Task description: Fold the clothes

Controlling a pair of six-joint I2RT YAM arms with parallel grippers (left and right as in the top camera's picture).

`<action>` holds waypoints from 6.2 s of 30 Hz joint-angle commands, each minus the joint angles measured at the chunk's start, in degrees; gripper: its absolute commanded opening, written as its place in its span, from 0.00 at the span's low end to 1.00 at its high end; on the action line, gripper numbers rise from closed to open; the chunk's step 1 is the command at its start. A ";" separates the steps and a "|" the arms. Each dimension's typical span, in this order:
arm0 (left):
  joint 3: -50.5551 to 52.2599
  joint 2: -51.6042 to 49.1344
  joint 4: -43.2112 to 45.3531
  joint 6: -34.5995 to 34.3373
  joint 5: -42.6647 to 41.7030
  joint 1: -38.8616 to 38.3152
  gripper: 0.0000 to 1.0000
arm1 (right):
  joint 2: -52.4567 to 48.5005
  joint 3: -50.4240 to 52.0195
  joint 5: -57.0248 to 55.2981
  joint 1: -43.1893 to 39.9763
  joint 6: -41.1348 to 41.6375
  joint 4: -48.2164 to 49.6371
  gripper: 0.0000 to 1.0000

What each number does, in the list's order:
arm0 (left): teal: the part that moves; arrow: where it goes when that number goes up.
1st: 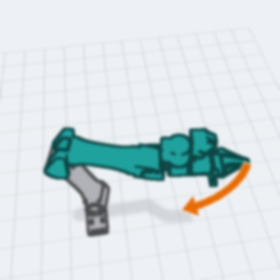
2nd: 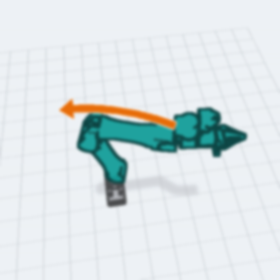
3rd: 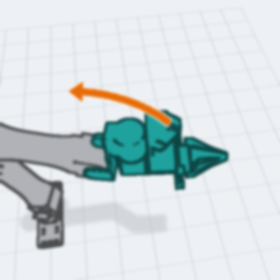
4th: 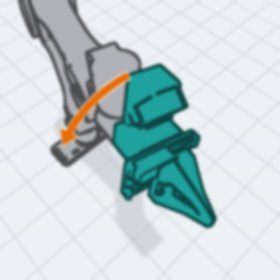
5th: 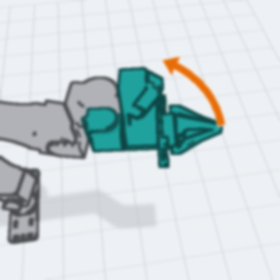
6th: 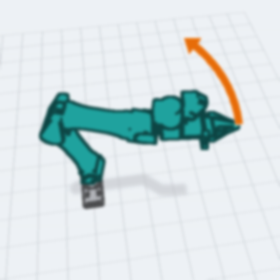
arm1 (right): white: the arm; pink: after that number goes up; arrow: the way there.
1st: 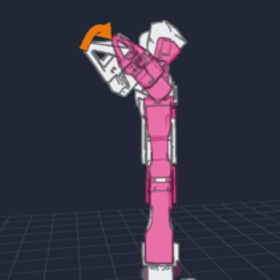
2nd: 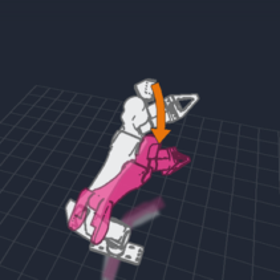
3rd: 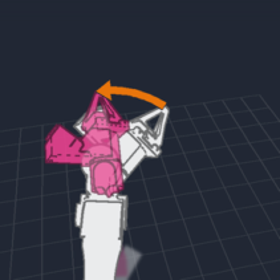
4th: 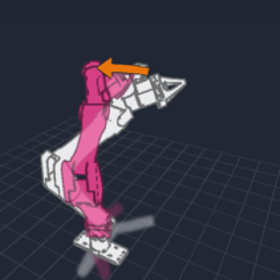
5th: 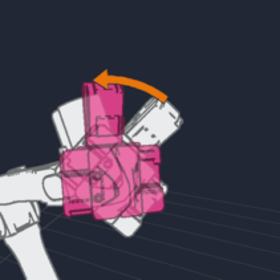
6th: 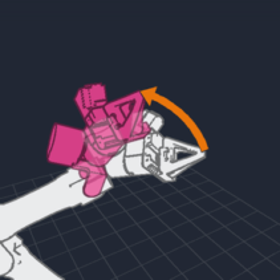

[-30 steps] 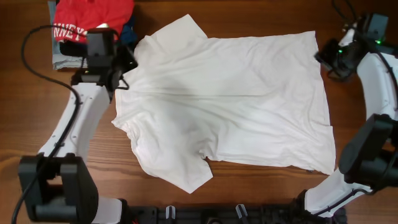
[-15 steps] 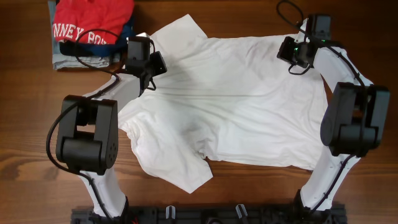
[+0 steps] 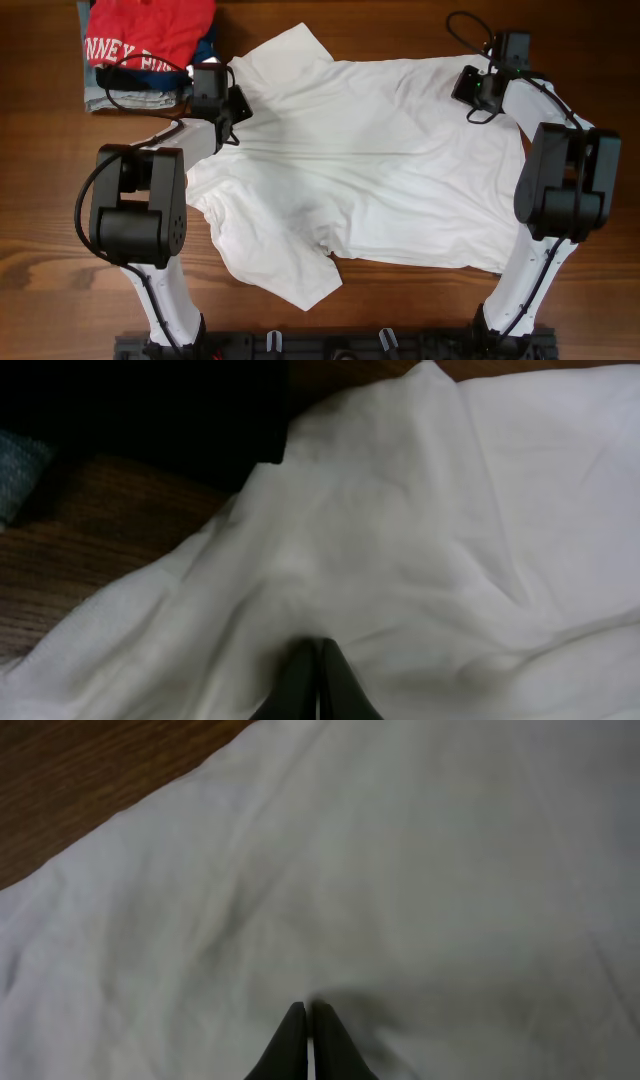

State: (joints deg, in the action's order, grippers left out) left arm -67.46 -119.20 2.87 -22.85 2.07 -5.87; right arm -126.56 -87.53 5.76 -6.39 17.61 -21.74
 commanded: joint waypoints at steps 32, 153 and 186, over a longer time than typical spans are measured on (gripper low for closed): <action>-9.29 11.13 -6.21 0.13 -2.62 -4.52 0.22 | 8.72 -16.98 -9.75 -10.93 2.49 -24.17 0.45; 32.06 52.41 -58.01 -46.38 -15.91 -35.65 0.04 | 45.42 59.98 -2.67 -18.08 50.53 -24.70 0.04; 33.81 37.46 -53.20 -56.87 -10.88 -35.65 0.04 | 47.30 58.86 -1.53 -18.08 46.53 -25.40 0.05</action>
State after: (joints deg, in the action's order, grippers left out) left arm -34.46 -81.23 -48.93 -79.66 -10.28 -41.30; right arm -77.65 -31.86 2.74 -24.71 64.64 -45.76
